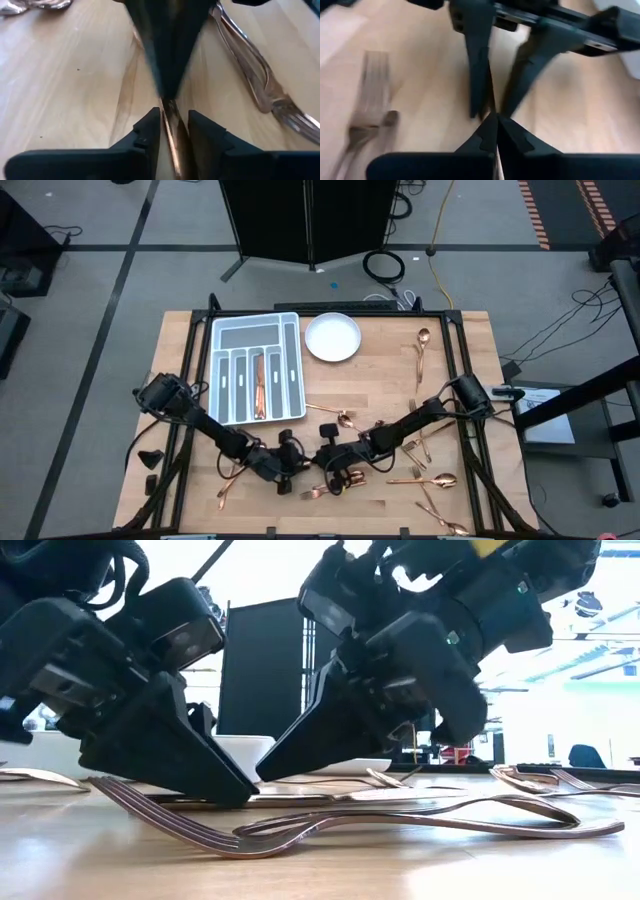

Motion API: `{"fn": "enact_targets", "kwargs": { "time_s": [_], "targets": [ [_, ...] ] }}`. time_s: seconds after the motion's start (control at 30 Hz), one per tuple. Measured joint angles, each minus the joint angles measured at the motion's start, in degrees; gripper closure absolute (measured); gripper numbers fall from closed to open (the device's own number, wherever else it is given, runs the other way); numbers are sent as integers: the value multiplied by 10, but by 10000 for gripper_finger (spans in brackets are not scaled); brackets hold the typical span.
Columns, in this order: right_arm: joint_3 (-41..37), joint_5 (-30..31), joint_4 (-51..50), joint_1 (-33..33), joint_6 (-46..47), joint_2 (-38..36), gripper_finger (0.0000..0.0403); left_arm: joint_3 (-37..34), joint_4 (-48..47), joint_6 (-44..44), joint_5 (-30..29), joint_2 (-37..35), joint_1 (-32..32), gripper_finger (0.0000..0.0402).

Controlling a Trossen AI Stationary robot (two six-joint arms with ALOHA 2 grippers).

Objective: Sort silverware
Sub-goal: Put the knife on the silverware tray

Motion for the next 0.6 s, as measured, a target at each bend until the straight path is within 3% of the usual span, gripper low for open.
{"fn": "enact_targets", "kwargs": {
  "time_s": [0.17,0.43,0.6],
  "targets": [
    [0,47,-25,0,3,0,403,0,-18,11,-4,0,-1,322],
    [0,48,-34,0,3,-1,403,0,-23,38,-2,-1,2,326],
    [0,50,-63,9,-5,-25,403,-1,-15,47,-9,-1,1,366]
  ]
}}
